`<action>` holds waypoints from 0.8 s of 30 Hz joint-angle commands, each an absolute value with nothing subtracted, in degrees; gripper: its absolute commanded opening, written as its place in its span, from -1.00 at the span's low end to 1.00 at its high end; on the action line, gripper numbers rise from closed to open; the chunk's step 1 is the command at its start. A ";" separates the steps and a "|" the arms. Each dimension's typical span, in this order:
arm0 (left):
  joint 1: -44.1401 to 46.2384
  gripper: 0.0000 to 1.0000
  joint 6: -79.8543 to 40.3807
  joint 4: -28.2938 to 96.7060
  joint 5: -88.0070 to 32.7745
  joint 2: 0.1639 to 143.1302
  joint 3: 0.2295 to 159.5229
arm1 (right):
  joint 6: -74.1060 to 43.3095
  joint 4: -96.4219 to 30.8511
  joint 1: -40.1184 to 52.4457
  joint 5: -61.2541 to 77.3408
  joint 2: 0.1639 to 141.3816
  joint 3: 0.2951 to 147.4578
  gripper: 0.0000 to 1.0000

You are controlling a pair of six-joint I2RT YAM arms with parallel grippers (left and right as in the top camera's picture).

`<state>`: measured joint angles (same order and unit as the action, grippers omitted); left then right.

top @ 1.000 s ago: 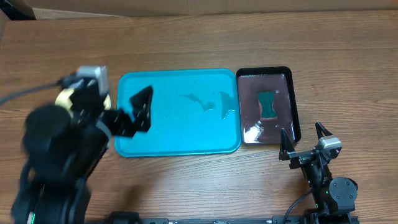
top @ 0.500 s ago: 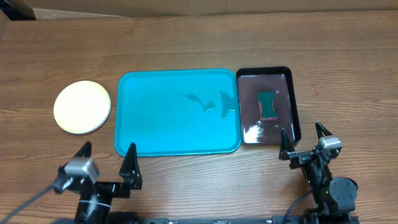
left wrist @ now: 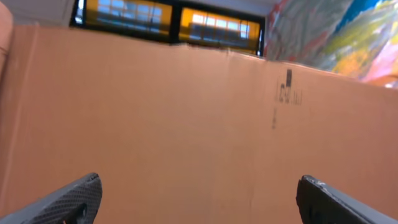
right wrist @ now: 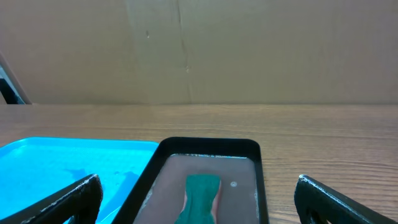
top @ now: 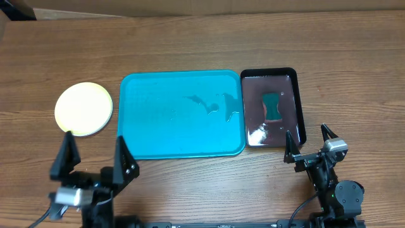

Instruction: Clean dirty plates on tray and stack at the side

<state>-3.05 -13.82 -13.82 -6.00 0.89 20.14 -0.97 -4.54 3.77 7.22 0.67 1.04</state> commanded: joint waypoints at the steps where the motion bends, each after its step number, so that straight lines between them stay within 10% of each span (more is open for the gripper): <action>1: -3.29 1.00 -16.27 -14.17 -7.51 0.23 15.14 | -0.58 -4.19 3.73 6.90 0.16 0.45 1.00; 24: -1.67 0.99 -15.94 -2.83 -6.61 0.21 0.27 | -0.58 -4.19 3.73 6.90 0.16 0.45 1.00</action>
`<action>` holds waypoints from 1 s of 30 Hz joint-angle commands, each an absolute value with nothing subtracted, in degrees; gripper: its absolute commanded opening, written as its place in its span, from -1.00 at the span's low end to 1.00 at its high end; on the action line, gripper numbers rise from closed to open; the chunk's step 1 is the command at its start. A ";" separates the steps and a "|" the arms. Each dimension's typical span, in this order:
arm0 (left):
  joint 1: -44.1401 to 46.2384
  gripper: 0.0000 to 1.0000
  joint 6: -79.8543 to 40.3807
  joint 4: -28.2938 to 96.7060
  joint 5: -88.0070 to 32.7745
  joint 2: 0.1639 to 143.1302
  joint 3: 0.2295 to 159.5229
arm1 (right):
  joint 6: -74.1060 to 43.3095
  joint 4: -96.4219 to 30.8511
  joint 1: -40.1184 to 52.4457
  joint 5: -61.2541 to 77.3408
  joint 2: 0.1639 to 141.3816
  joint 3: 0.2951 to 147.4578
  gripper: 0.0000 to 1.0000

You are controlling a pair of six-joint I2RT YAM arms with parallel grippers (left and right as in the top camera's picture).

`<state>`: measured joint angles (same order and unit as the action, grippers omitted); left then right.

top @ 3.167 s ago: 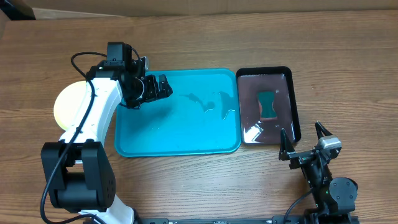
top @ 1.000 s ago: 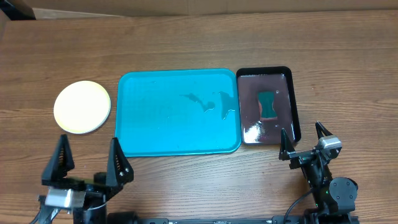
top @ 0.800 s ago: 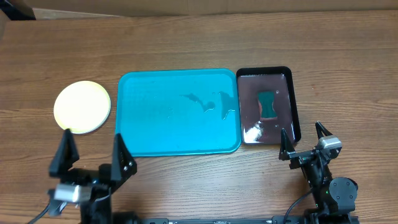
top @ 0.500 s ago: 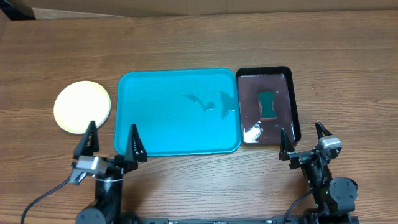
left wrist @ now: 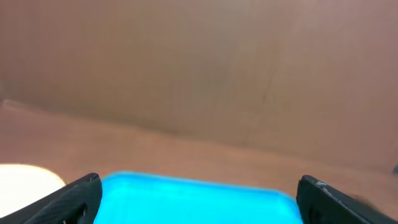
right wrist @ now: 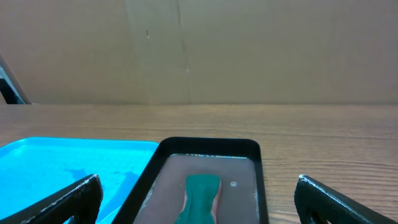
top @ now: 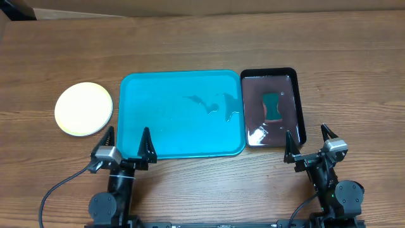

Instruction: Clean dirty plates on tray and stack at the side

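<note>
A pale yellow plate (top: 83,108) lies on the wooden table, left of the turquoise tray (top: 145,107), which bears only wet smears. Right of the tray stands a black basin (top: 300,107) with a green sponge (top: 273,106) lying in water. My left gripper (top: 123,140) stands open at the tray's near left corner, its fingers (left wrist: 74,198) framing the tray (left wrist: 199,199). Near the basin's front edge my right gripper (top: 310,140) is open, and its view shows the sponge (right wrist: 200,198) in the basin (right wrist: 208,146).
A cardboard wall (right wrist: 199,50) runs along the table's far side. The table's near edge lies just behind both arm bases.
My left gripper has moved right and away from the near edge, from below the plate to the tray's near left corner. Its view dropped from the cardboard to the tray. The right arm stayed put.
</note>
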<state>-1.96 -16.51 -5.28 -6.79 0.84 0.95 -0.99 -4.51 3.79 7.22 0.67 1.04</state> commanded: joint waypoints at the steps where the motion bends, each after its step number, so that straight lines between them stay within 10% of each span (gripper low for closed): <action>1: -1.67 0.99 -15.27 -1.32 -6.66 0.21 0.27 | -0.58 -4.19 3.73 6.90 0.16 0.45 1.00; 30: -0.34 1.00 -3.20 4.19 -4.03 0.25 0.27 | -0.58 -4.19 3.73 6.90 0.16 0.45 1.00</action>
